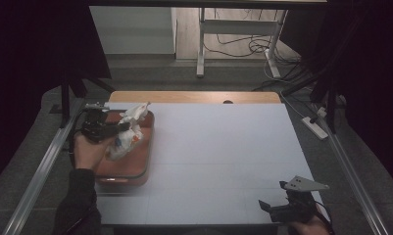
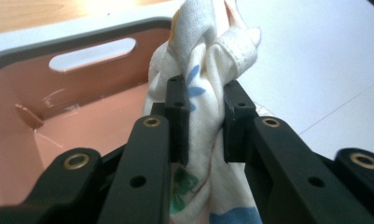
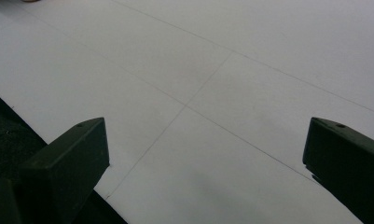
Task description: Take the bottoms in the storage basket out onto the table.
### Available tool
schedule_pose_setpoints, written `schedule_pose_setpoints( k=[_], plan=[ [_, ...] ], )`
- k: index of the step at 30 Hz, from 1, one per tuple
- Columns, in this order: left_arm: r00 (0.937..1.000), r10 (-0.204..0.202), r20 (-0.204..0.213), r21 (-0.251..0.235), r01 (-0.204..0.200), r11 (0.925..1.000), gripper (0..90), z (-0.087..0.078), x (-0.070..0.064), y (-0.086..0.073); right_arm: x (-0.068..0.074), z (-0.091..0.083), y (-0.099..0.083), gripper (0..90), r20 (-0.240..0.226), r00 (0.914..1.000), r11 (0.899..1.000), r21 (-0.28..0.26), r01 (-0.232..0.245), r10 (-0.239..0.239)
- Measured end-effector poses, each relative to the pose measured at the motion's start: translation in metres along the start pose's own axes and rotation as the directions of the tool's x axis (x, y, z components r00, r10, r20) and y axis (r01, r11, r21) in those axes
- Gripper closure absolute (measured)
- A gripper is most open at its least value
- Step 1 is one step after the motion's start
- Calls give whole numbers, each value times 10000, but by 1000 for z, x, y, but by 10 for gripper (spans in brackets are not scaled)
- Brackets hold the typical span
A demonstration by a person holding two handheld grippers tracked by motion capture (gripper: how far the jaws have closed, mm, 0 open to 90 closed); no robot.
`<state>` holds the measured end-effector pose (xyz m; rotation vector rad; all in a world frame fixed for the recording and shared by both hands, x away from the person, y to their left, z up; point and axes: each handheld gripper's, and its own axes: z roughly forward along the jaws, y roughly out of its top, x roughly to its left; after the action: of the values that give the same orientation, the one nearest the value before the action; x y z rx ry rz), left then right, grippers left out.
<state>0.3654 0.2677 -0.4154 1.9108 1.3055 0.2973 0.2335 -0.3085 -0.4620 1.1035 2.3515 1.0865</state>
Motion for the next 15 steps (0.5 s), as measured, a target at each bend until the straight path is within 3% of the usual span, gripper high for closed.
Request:
schedule_pose_setpoints(
  k=[15],
  plan=[
    [9992, 172, 372, -368, -159, 9992, 751, -6, -15, 9, -1, -1, 0, 8, 42, 10000, 10000, -30, -49, 49]
  ],
)
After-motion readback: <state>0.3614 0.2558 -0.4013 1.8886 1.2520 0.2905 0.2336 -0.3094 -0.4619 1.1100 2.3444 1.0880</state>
